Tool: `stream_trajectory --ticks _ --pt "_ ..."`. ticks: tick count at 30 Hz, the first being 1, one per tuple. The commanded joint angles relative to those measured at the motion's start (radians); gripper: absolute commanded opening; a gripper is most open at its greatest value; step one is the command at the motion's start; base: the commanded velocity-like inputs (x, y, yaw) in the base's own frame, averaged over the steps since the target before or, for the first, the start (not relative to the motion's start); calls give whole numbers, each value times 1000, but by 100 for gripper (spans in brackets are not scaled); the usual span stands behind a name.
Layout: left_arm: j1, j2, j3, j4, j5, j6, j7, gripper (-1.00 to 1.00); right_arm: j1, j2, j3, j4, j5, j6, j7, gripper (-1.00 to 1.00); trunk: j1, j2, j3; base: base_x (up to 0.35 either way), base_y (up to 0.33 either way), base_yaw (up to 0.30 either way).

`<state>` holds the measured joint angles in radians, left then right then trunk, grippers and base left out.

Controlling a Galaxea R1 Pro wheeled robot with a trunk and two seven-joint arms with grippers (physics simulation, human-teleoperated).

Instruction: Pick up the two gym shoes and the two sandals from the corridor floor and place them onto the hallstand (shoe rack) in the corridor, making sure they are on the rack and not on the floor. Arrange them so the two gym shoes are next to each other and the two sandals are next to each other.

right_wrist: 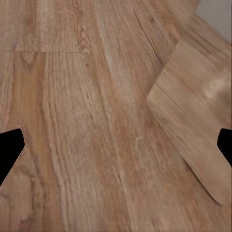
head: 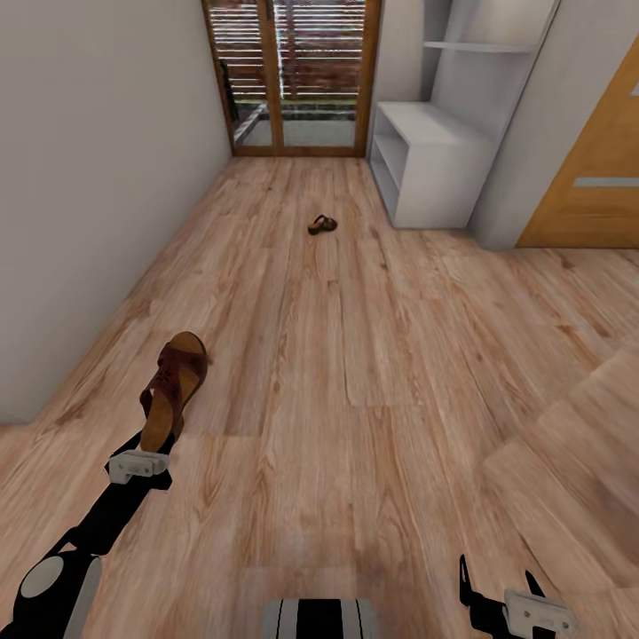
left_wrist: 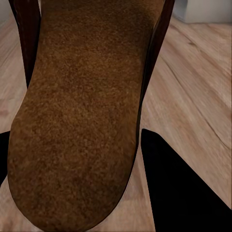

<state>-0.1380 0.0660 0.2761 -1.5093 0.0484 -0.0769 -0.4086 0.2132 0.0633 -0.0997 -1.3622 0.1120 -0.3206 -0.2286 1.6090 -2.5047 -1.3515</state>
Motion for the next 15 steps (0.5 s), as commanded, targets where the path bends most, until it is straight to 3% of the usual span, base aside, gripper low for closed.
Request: stream_trajectory --ticks 1,15 --pt "0 0 0 0 -2 -1 0 -100 0 0 0 0 0 0 0 100 0 0 0 323 0 0" --pt "0 2 0 0 -1 0 0 -100 0 0 0 0 0 0 0 100 0 0 0 327 0 0"
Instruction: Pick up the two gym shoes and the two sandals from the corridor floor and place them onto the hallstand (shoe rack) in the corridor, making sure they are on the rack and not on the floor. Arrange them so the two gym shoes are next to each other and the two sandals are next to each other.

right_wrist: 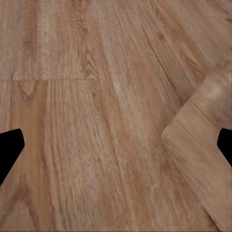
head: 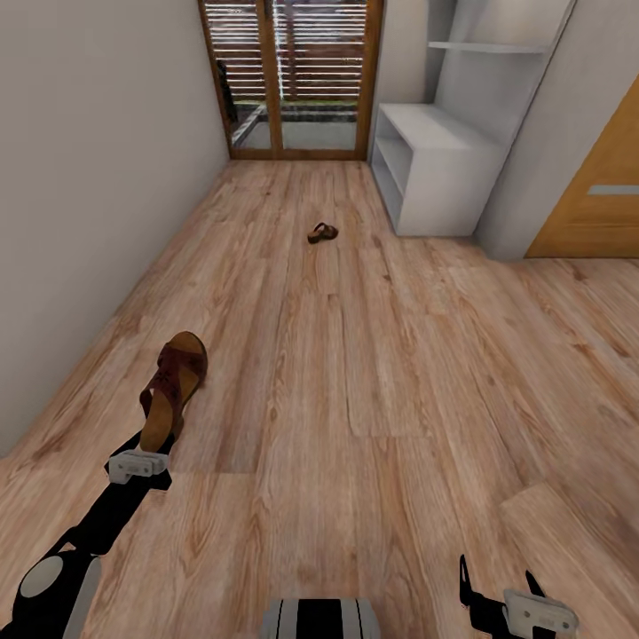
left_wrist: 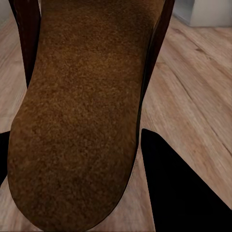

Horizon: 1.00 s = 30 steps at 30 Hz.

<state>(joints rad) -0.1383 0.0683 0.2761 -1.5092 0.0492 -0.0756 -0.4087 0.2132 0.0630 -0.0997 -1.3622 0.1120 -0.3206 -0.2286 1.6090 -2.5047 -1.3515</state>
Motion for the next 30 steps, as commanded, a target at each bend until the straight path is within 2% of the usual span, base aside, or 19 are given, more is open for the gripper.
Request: stream_trajectory --ticks 1,14,30 --pt "0 0 0 0 -2 -1 0 -100 0 0 0 0 0 0 0 100 0 0 0 329 5 0" --pt "0 1 1 0 -2 -1 -1 -100 0 0 0 0 0 0 0 100 0 0 0 329 40 0" --pt "0 2 2 0 -2 0 -1 -100 0 0 0 0 0 0 0 100 0 0 0 329 96 0"
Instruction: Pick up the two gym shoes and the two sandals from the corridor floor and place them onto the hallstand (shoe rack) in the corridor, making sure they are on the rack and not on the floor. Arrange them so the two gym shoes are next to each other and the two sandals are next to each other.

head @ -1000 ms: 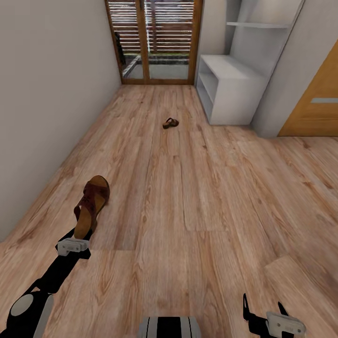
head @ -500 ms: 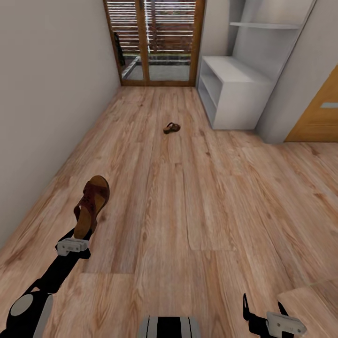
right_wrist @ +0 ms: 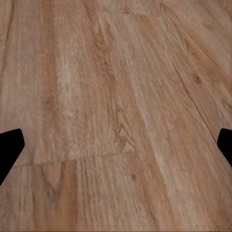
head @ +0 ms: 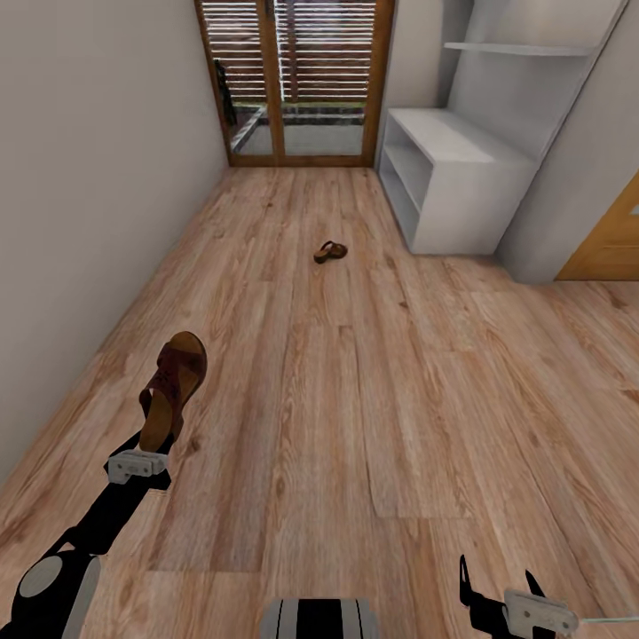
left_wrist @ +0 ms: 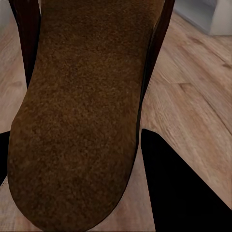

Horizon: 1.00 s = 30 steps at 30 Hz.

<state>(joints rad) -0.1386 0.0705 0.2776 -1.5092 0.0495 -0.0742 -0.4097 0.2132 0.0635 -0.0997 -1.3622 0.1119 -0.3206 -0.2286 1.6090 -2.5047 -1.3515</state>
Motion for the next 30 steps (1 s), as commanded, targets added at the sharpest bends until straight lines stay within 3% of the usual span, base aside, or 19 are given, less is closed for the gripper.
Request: stream_trajectory --ticks 1,30 --pt "0 0 0 0 -2 -1 0 -100 0 0 0 0 0 0 0 100 0 0 0 329 113 0" --pt "-1 0 -1 6 -4 -2 0 -100 0 -1 0 0 0 0 0 100 0 0 0 329 117 0"
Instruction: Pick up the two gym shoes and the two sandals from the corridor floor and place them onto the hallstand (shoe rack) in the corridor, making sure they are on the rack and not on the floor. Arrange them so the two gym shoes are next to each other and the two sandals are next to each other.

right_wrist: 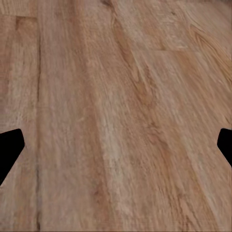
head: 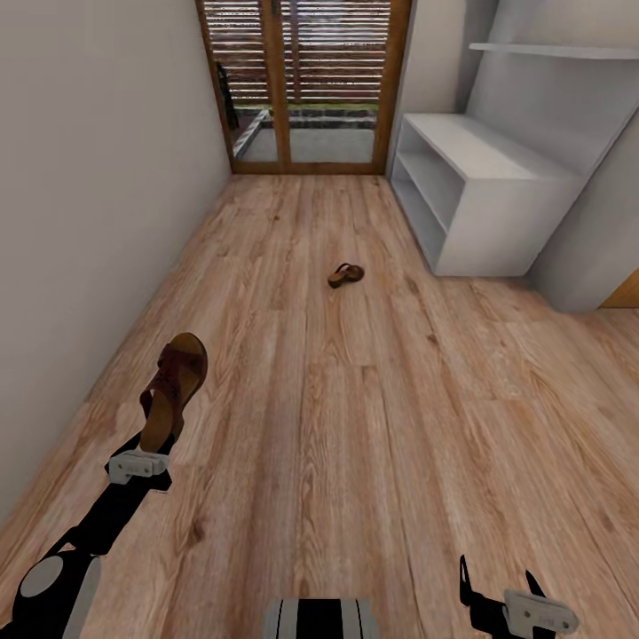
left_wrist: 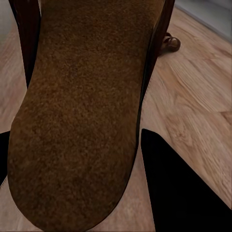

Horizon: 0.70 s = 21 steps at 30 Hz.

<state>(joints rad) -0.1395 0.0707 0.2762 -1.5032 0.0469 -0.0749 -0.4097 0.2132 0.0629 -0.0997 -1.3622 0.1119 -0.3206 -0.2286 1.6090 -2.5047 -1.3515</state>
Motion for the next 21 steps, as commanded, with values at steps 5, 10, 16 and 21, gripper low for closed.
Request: stream_trajectory --ticks 5,10,16,21 --pt "0 0 0 4 -2 -3 0 -100 0 0 0 0 0 0 0 100 0 0 0 329 118 0" --pt "0 0 0 4 -2 -3 1 -100 0 0 0 0 0 0 0 100 0 0 0 329 118 0" --pt "-1 -1 -1 5 -2 -3 2 -100 0 0 0 0 0 0 0 100 0 0 0 329 118 0" --pt "-1 -1 0 5 -2 -3 2 -100 0 0 0 0 0 0 0 100 0 0 0 329 118 0"
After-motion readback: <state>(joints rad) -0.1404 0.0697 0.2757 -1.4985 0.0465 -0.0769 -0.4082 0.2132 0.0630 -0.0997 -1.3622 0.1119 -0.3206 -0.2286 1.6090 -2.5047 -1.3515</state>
